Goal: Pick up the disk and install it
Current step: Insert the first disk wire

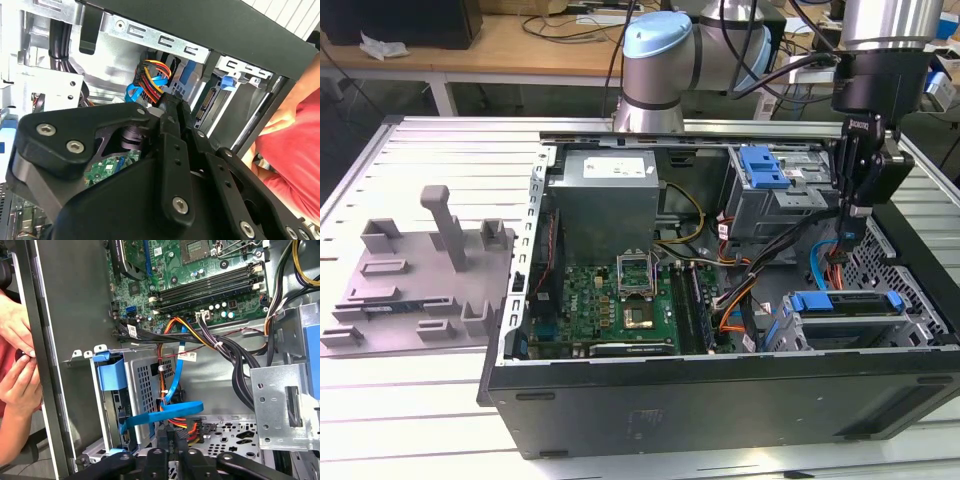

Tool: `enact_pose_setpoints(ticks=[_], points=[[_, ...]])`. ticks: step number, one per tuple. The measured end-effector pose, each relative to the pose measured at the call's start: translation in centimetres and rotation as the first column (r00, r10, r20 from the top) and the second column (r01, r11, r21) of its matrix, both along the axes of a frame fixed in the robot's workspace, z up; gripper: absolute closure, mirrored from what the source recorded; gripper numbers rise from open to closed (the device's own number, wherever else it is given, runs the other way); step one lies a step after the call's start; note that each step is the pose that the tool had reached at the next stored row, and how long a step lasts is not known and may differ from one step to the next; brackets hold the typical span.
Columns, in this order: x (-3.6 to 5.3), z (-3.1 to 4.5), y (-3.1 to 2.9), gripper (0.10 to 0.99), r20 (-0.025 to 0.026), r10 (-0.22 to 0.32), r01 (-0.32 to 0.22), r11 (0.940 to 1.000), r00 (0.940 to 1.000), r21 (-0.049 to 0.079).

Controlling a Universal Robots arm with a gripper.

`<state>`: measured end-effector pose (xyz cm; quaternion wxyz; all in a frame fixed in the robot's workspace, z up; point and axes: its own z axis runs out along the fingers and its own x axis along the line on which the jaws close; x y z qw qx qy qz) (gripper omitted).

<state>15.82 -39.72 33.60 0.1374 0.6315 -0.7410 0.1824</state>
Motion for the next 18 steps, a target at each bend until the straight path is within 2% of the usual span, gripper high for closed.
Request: enact_pose_setpoints(ticks=[1,12,16,18], points=[[0.0,0.0,0.0,0.918,0.0,0.0,0.0,1.0,1.0,0.0],[0.0,0.03,-0.07,0.918,0.0001,0.0,0.0,1.0,1.0,0.0],[0.0,0.39,-0.54,0.918,0.0001,0.0,0.0,1.0,1.0,0.004],[0.0,0.5,-1.32,0.918,0.0001,0.0,0.0,0.9999,1.0,0.013]])
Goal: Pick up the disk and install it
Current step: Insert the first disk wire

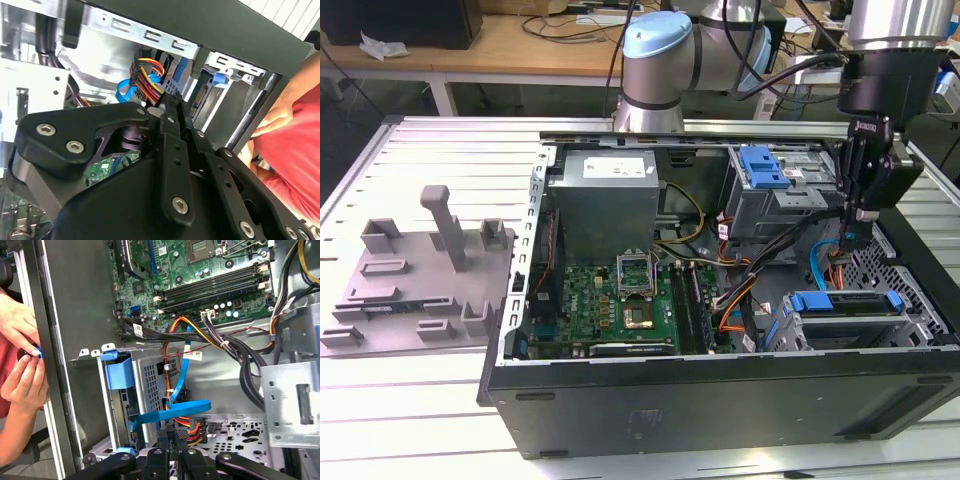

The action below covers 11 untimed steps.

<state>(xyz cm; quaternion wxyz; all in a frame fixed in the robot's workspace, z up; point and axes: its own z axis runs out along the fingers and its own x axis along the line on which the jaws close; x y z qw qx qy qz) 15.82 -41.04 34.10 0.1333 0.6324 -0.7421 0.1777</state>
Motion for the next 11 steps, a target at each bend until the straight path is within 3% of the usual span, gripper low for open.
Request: enact_pose_setpoints(ticks=[4,11], points=[[0.0,0.19,-0.87,0.918,0.0,0.0,0.0,0.9998,1.0,0.022],[0.0,1.14,-2.54,0.918,0.0,0.0,0.0,0.9947,1.0,0.103]])
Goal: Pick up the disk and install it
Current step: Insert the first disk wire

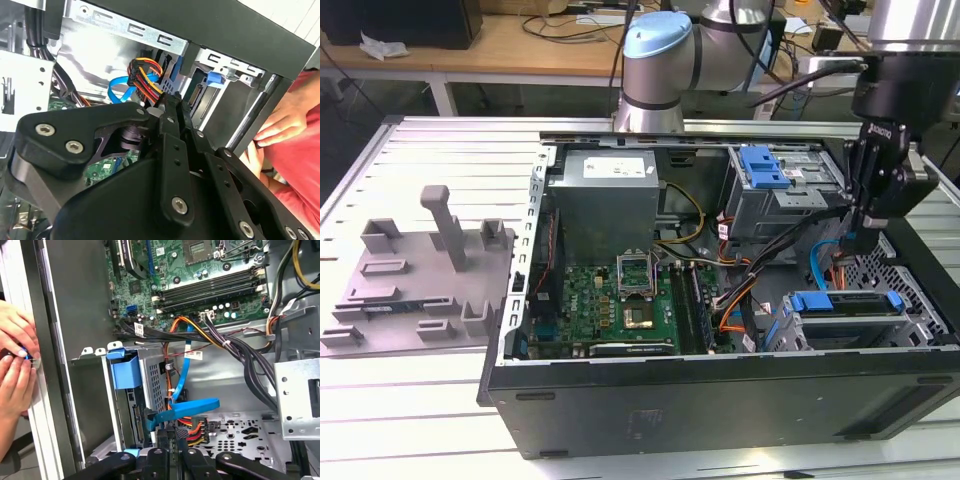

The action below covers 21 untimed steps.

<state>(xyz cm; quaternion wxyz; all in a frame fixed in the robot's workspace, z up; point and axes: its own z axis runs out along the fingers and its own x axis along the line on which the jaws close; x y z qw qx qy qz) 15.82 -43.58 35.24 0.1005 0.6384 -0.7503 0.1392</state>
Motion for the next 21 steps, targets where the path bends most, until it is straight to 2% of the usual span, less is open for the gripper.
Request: enact_pose_setpoints(ticks=[2,5,6,9,11,15,17,19,21], points=[[0.0,0.23,-0.29,0.918,0.0,0.0,0.0,0.9999,1.0,0.016],[0.0,0.79,-1.42,0.918,0.0,0.0,0.0,0.9972,1.0,0.075],[0.0,0.87,-1.68,0.918,0.0,0.0,0.0,0.9961,1.0,0.088],[0.0,1.02,-2.27,0.918,0.0,0.0,0.0,0.9939,1.0,0.111],[0.0,1.2,-3.17,0.918,0.0,0.0,0.0,0.9903,1.0,0.139],[0.0,1.28,-4.05,0.918,0.0,0.0,0.0,0.9865,1.0,0.164],[0.0,1.29,-4.77,0.918,0.0,0.0,0.0,0.9818,1.0,0.19],[0.0,1.29,-5.52,0.918,0.0,0.0,0.0,0.9743,1.0,0.225],[0.0,1.3,-6.1,0.918,0.0,0.0,0.0,0.9689,1.0,0.247]])
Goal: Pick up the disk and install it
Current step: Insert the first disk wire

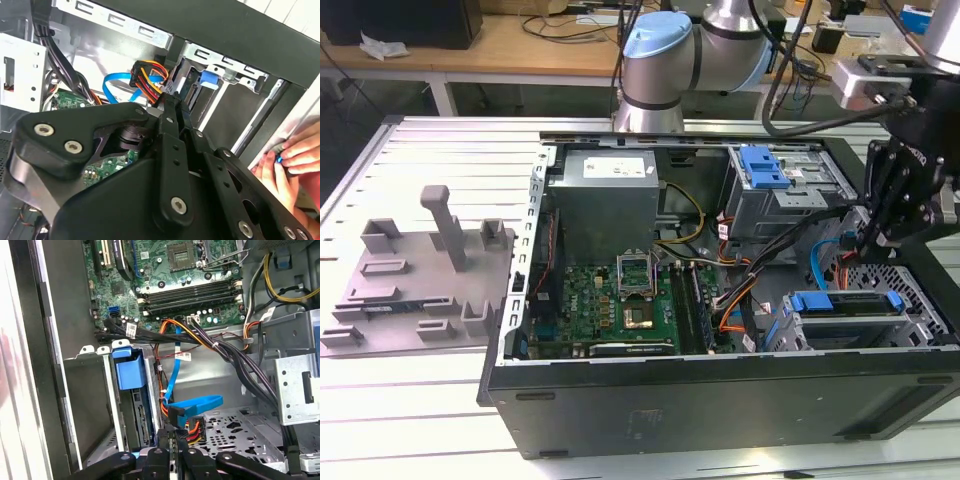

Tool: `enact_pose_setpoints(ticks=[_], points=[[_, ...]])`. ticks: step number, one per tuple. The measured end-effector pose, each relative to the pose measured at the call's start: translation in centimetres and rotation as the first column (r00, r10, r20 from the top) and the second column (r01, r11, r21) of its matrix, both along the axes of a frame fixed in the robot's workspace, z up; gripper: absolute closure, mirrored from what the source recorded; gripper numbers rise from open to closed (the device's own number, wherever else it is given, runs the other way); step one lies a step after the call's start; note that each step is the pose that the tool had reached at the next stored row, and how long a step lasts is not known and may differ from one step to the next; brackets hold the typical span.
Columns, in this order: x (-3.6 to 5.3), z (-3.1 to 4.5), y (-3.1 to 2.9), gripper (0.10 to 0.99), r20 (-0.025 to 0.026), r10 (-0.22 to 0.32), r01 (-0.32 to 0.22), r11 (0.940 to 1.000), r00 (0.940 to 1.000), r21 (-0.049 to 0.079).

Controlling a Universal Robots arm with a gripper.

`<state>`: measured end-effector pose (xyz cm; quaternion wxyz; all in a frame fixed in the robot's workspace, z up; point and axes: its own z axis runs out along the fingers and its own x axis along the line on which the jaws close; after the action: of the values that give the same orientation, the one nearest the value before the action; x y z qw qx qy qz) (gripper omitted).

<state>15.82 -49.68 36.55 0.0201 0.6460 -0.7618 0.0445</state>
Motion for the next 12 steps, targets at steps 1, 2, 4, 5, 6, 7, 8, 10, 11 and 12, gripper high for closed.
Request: enact_pose_setpoints(ticks=[1,2,4,5,6,7,8,10,11,12], points=[[0.0,0.01,-0.32,0.918,0.0,0.0,0.0,0.9999,1.0,0.013],[0.0,0.01,-0.6,0.918,0.0,0.0,0.0,0.9997,1.0,0.025],[0.0,0.01,-0.97,0.918,0.0,0.001,-0.001,0.9991,1.0,0.042],[0.0,0.01,-1.12,0.918,0.0,0.003,-0.003,0.9987,1.0,0.052],[0.0,0.01,-1.21,0.918,0.0,0.008,-0.008,0.9984,1.0,0.056],[0.0,0.02,-1.31,0.918,0.0001,0.013,-0.013,0.9982,0.9999,0.059],[0.0,0.02,-1.34,0.918,0.0001,0.015,-0.015,0.9981,0.9999,0.06],[0.0,0.01,-1.34,0.918,0.0001,0.018,-0.018,0.9981,0.9998,0.06],[0.0,0.01,-1.34,0.918,0.0001,0.018,-0.018,0.998,0.9998,0.06],[0.0,0.02,-1.34,0.918,0.0001,0.018,-0.018,0.9981,0.9998,0.06]])
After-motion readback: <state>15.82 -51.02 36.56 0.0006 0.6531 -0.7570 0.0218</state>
